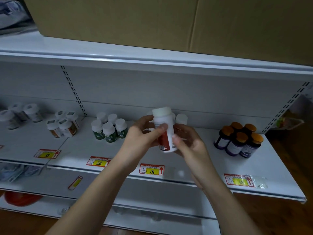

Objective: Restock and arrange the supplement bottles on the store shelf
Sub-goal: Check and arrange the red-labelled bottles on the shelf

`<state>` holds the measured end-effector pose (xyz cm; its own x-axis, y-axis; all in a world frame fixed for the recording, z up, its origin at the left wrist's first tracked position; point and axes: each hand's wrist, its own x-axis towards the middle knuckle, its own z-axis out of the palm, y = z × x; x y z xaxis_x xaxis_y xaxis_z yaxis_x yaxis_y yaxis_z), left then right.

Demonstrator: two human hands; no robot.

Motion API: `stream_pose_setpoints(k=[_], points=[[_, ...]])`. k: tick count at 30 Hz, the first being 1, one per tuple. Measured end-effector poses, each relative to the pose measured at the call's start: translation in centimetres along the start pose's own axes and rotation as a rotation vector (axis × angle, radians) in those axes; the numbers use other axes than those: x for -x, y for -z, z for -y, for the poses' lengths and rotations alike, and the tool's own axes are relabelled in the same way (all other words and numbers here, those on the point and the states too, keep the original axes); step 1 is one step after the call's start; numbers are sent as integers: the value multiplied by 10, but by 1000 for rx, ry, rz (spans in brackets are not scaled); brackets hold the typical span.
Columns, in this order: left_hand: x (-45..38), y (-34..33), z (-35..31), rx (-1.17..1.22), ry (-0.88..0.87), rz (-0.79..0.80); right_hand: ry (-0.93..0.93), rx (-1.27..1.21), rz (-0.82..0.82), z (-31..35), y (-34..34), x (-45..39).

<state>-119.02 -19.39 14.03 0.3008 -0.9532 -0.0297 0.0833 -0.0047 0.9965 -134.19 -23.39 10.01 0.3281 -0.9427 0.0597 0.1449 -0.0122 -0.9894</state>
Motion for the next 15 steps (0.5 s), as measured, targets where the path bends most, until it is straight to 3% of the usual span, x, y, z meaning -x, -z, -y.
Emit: stream_pose_setpoints(k=[3, 15], points=[[0, 2, 0, 24, 16, 11, -79, -142, 46, 3, 1, -1], [4, 5, -2, -6, 32, 95, -24, -27, 94, 7, 1, 1]])
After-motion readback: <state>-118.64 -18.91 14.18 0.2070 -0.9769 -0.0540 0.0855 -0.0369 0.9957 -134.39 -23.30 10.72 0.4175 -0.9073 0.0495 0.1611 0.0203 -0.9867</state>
